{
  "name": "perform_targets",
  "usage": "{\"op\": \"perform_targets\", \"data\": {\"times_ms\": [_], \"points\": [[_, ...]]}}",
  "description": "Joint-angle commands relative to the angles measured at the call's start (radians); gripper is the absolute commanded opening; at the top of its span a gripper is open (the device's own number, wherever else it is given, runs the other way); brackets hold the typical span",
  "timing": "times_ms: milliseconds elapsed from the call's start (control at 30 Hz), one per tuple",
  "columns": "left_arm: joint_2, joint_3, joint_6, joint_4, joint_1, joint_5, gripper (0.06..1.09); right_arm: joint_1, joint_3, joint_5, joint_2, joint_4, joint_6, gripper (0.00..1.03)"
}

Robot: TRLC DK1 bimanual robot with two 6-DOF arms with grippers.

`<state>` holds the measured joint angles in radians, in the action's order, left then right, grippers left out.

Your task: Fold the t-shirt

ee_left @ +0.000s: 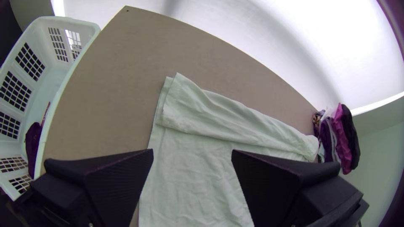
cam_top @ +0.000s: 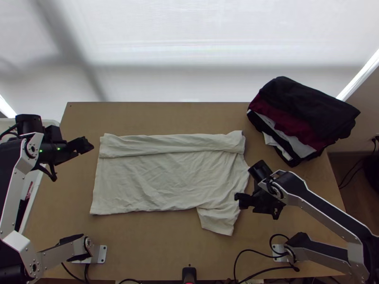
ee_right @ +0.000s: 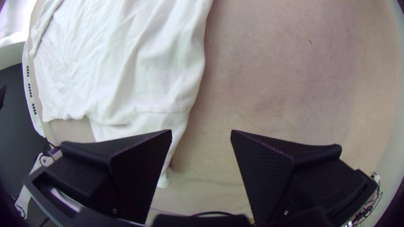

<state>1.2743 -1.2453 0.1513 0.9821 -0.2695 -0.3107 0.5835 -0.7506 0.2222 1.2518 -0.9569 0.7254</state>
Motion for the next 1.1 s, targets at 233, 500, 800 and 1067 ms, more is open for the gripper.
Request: {"op": "perform_targets", "data": {"times_ms": [233, 500, 800, 1067], "points": [[-0.029, 0.021, -0.042, 0.046, -0.007, 0.009, 0.96, 0.036, 0.002, 0.022, 0.115, 0.089, -0.011, 0.47], [-0.003, 0.086, -0.374, 0.204, -0.014, 0.090, 0.96, 0.070, -0.026, 0.023, 0.143, 0.110, -0.009, 0.46], [-0.012, 0.112, -0.604, 0.239, -0.091, 0.117, 0.96, 0.073, -0.039, 0.022, 0.127, 0.130, -0.034, 0.03], [-0.004, 0.129, -0.759, 0.408, -0.103, 0.148, 0.96, 0.058, -0.044, 0.022, 0.120, 0.130, -0.034, 0.03]]}}
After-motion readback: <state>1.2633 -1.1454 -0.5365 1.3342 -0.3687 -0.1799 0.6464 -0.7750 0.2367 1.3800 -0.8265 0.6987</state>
